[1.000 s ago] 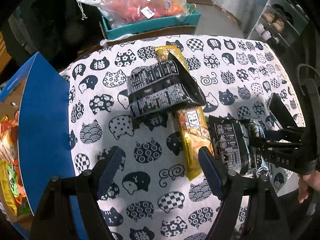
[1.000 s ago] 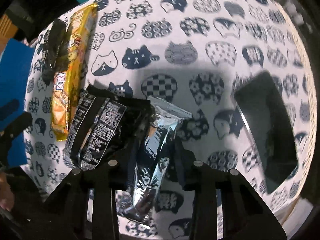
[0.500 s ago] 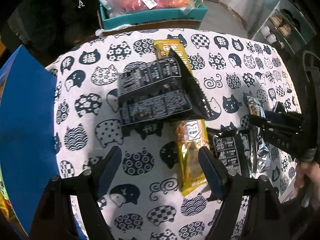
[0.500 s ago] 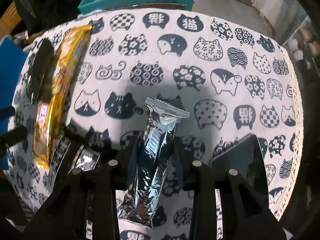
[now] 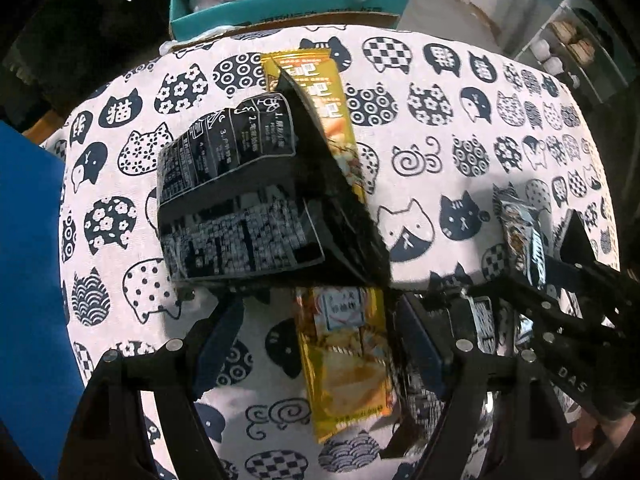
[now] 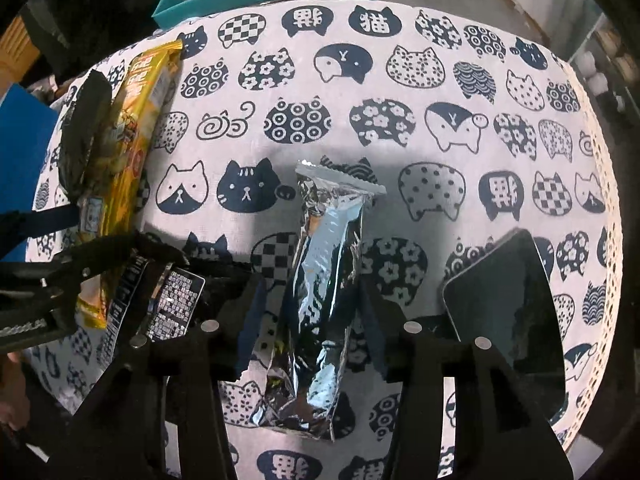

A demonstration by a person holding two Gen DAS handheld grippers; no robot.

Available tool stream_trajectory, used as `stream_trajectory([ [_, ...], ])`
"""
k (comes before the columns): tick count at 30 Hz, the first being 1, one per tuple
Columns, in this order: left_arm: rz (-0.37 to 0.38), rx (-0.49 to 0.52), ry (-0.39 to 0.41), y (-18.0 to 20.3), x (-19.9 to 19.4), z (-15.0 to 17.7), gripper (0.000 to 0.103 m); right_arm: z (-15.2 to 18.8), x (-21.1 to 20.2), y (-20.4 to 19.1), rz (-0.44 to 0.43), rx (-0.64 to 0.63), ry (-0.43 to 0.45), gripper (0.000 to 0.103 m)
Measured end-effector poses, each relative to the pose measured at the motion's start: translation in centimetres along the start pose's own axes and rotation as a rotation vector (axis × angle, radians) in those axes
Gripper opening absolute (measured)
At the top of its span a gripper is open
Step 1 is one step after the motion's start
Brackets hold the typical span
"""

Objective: Organize snacks

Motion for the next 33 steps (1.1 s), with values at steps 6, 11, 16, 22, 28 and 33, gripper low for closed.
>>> stream_trajectory([
  [6,-0.025,-0.01,0.024,-0.6,0.6,-1.3,0.08,-1.0,-1.0,0.3,0.013,-0.021,0.024,0.047],
  [11,-0.024,0.042,0.069,0.3,0.3,-1.9,0.033,-0.9,-0.3,1.0,0.079,-0.083,0.047,0.035],
  [16,-0.041,0.071,0.15,1.0,-1.9,-1.9,0.031,-0.8,-0.2,1.0,0.043,-0.057,0.047,0.031],
  [22,-0.036,0.099,0.237,1.7,-5.4,-1.3,0.031,-1.0,-2.3,2.9,0.03,-0.047,0.08,0.031],
  [28,-0.021,0.097,0.291,1.4,-8.0,-0.5,0.031,-1.5,-5.5,2.5,0.019,-0.052,0.127,0.031],
  [33,-0.018,0.092,0.337,1.2,-10.7,0.1,0.031,-1.9,-8.1,1.8,0.006,-0.062,0.16,0.031],
])
Point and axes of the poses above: each gripper's, at about its wrist camera, not at the fingertips, and x roughly the way its jaws point, y to its right, z to its underside, the point moved 8 cm from there along x, roughly the way its jaws point, and after that the axes turned 10 degrees about x, right-handed, at the moved point
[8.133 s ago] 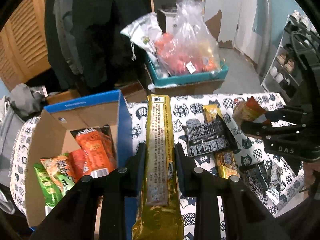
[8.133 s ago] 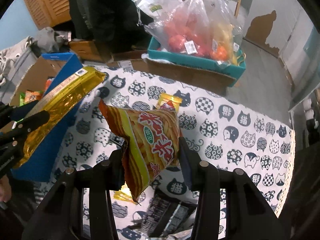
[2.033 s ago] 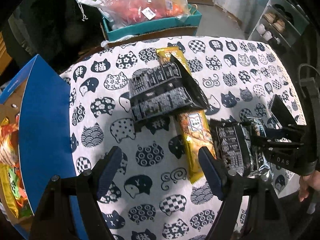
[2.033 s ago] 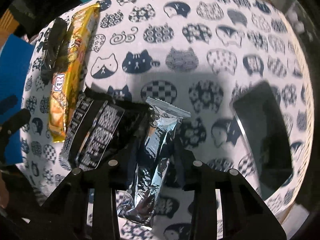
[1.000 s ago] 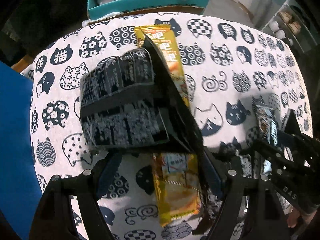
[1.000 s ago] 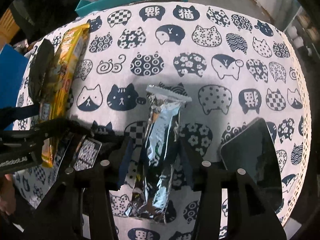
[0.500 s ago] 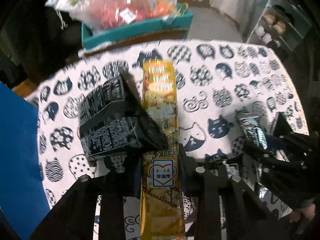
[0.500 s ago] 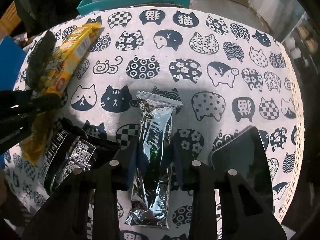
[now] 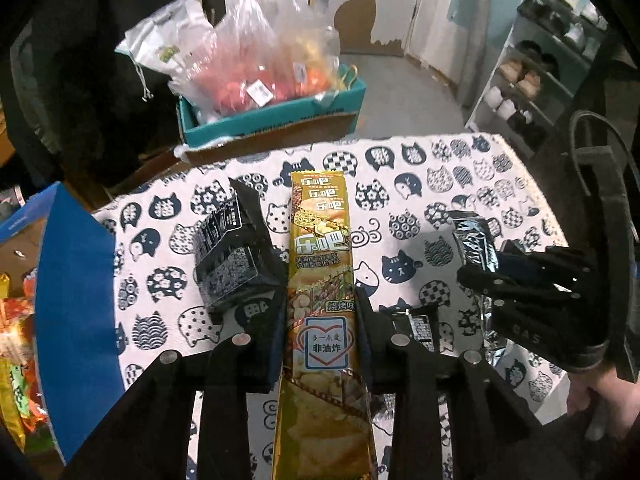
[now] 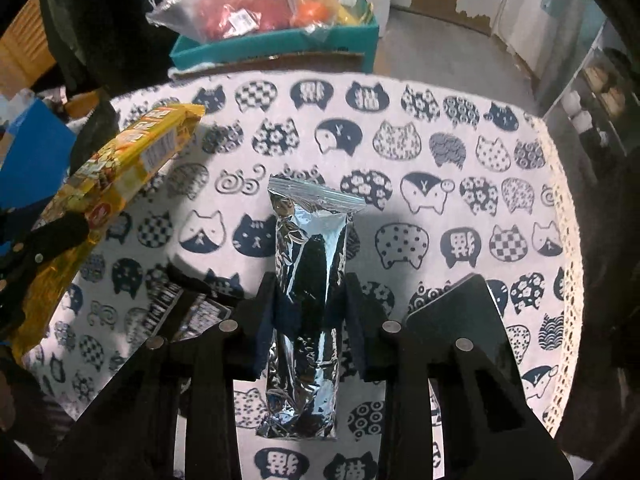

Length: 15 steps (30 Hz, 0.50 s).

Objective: Organize snacks

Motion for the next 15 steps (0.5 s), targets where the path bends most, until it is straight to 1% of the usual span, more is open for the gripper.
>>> stream_trajectory([
  [6,-0.02,0.005,0.054,-0.8,-2.8,-0.1,0.031,-0.2,-1.2,-1.5,-0.016,-0.016,0.027,0.031],
  [8,-0.025,0.006,0.076,-1.3,-3.9,0.0,0.031,-0.2,-2.2,-1.8,-0.025,-0.019,0.036,0.031],
  [15,-0.027,0.001,0.137,-2.6,-7.3,0.1,0.031,-0.4,-4.0,-4.4,-0.054,-0.031,0.073,0.031],
])
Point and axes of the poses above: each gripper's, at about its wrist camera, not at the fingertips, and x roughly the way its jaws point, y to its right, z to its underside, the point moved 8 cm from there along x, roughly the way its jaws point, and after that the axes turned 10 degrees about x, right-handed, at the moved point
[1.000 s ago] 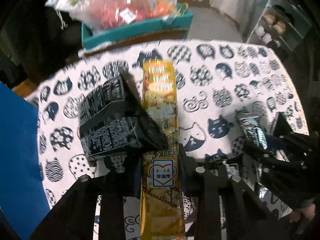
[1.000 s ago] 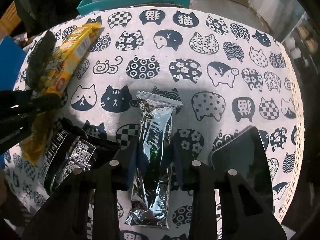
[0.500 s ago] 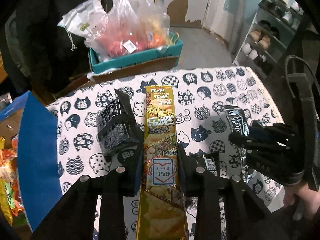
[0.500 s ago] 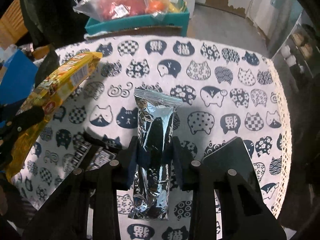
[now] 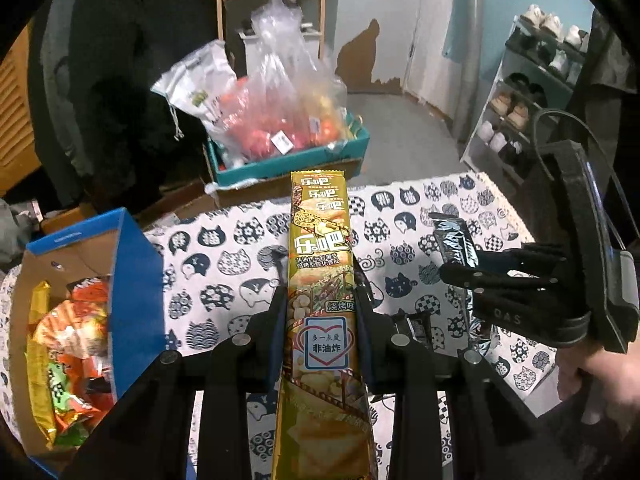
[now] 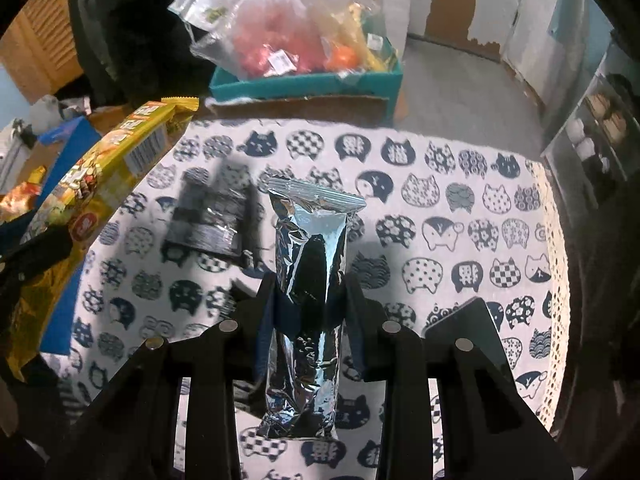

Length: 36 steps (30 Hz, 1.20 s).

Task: Organize snacks
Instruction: 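Carry both packs to the box and release them inside with both tools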

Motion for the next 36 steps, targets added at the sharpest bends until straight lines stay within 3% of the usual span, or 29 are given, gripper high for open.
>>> stream_trajectory([
  [12,-0.053,-0.014,0.072,-3.3,-4.1,0.2,0.031,-1.8,-2.4,-5.1,-0.067,-0.037,0.035,0.031],
  [36,-0.148,-0.189,0.122,-14.4,-9.3,4.3,0.031,-3.5,-4.1,-20.4,-0.197,-0.194,0.037,0.031],
])
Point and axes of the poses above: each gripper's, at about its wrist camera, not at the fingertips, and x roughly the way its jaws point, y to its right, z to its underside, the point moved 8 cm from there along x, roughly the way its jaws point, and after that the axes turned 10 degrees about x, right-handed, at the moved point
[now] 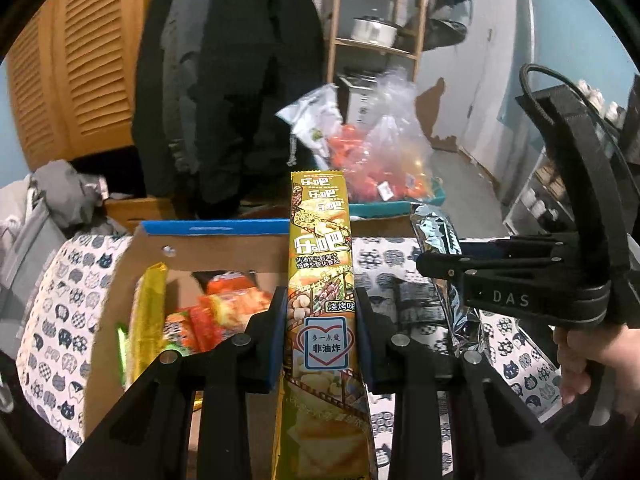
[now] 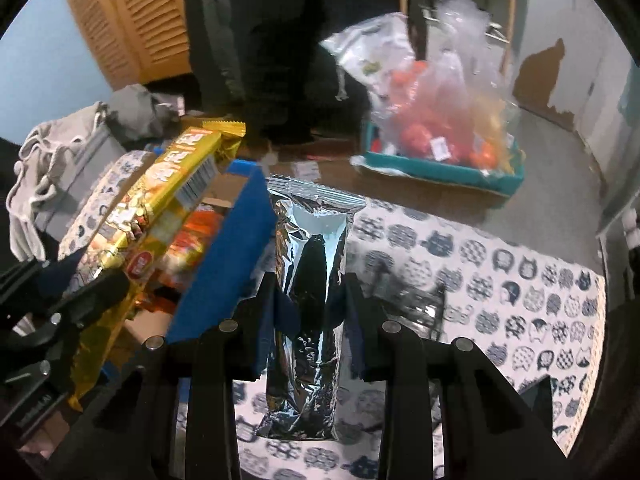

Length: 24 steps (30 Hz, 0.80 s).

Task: Organize snacks
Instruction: 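Carry both packs to the box and release them inside with both tools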

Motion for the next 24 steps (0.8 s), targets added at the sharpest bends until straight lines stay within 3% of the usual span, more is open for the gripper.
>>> stream_trajectory([
  [12,-0.057,-0.105,-0.026,-6.8,-0.3,2.3,0.031,-2.0,2.1,-8.0,-0.056,-0.084,-0.016,0.031],
  [24,-0.117,-0.163,-0.049,-11.6,-0.2,4.6,0.031,-1.7,4.5,-13.4,-0.125,-0.105,-0.076,0.031],
])
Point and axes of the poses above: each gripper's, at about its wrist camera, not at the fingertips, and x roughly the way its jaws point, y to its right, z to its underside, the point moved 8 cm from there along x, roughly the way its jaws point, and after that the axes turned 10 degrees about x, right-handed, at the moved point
